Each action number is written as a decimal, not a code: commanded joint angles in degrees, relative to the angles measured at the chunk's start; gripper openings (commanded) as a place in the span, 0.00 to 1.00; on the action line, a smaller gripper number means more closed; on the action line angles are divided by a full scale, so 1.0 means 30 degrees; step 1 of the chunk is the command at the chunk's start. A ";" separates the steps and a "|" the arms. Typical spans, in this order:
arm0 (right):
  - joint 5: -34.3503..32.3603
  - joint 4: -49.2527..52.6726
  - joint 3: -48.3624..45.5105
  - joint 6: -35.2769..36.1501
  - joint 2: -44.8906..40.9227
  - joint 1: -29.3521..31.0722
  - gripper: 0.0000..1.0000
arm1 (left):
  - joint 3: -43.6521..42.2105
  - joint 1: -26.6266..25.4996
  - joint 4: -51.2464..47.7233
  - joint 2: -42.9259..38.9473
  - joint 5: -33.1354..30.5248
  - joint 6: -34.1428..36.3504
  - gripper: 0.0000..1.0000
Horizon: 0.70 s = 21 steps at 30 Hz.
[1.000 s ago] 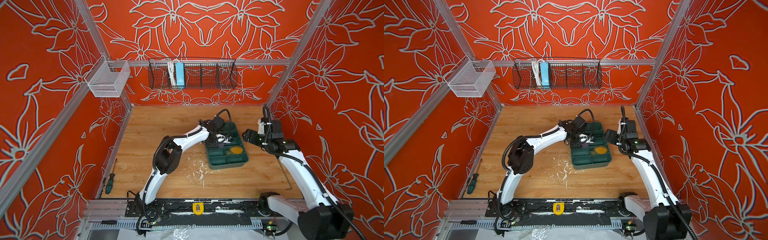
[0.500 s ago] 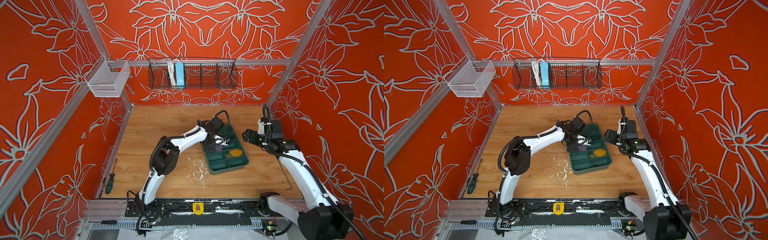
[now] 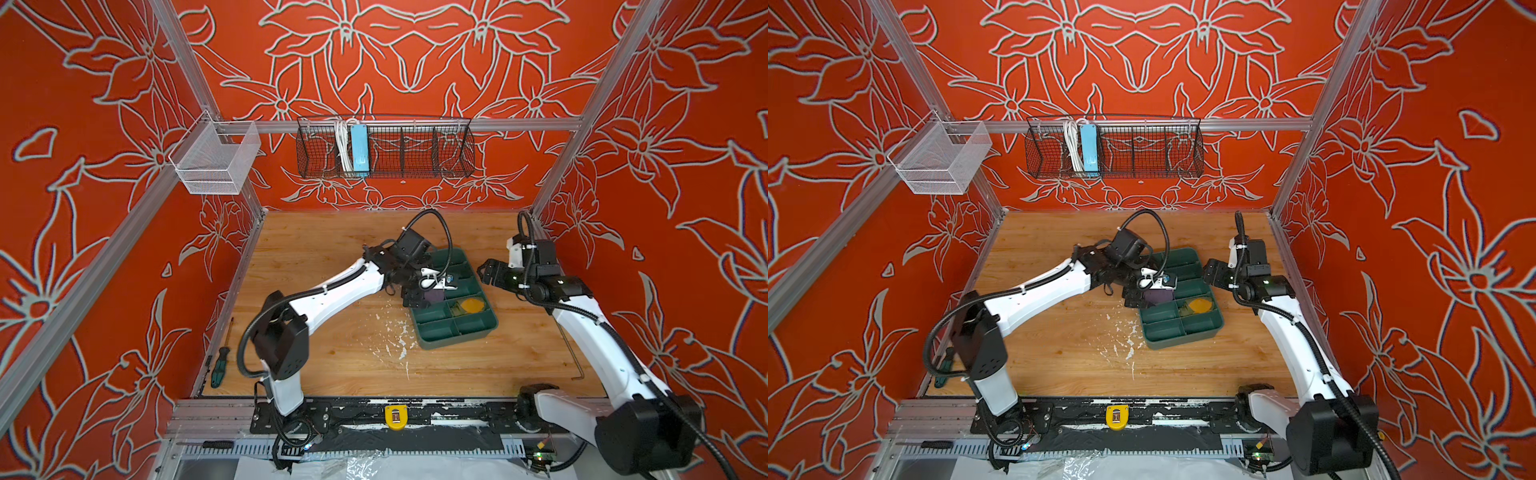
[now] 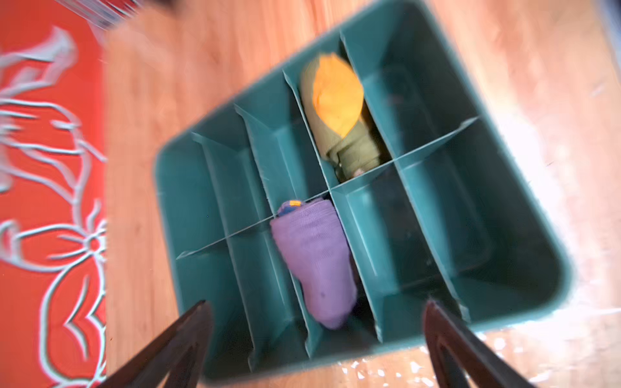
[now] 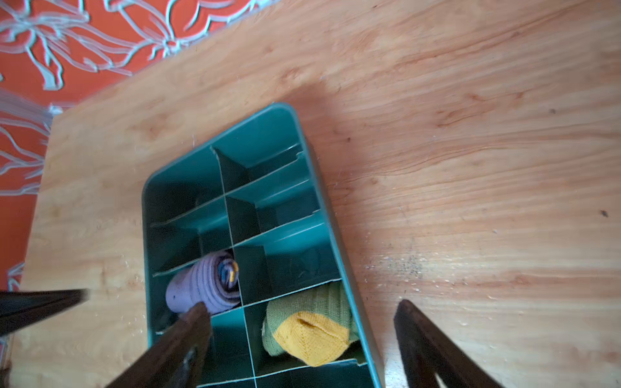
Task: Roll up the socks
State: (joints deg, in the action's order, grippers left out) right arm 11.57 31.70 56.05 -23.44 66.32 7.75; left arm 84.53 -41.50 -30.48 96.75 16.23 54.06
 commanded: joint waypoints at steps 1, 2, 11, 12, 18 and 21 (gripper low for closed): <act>0.0155 -0.0563 -0.0007 -0.0114 0.1341 0.1389 0.68 | -0.2825 0.1322 0.7142 -0.3569 0.1131 -0.4749 0.97; 0.0182 -0.0632 0.0232 -0.0169 0.1848 0.1812 0.60 | -0.3811 0.1661 0.8496 -0.4427 0.0900 -0.6146 0.97; 0.0116 -0.1305 0.3219 -0.0802 0.7079 0.6199 0.20 | -1.0484 0.2918 1.1688 -1.1094 -0.3030 -1.3459 0.97; 0.0182 -0.1317 0.3539 -0.0857 0.7789 0.6541 0.19 | -1.1129 0.2984 1.1866 -1.1716 -0.3933 -1.4287 0.97; -0.0525 -0.1913 0.3553 -0.1726 1.0555 0.7495 0.12 | -1.4262 0.3364 1.2958 -1.4940 -0.5942 -1.5560 0.97; -0.0578 -0.3327 0.2616 -0.2010 1.1106 0.7893 0.11 | -1.5422 0.3484 1.4188 -1.5782 -0.6586 -1.5971 0.97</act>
State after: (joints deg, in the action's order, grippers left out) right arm 11.27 24.58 66.11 -27.20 98.41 30.59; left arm 40.05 -31.53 6.31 51.46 0.40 9.93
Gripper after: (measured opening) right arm 0.111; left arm 0.975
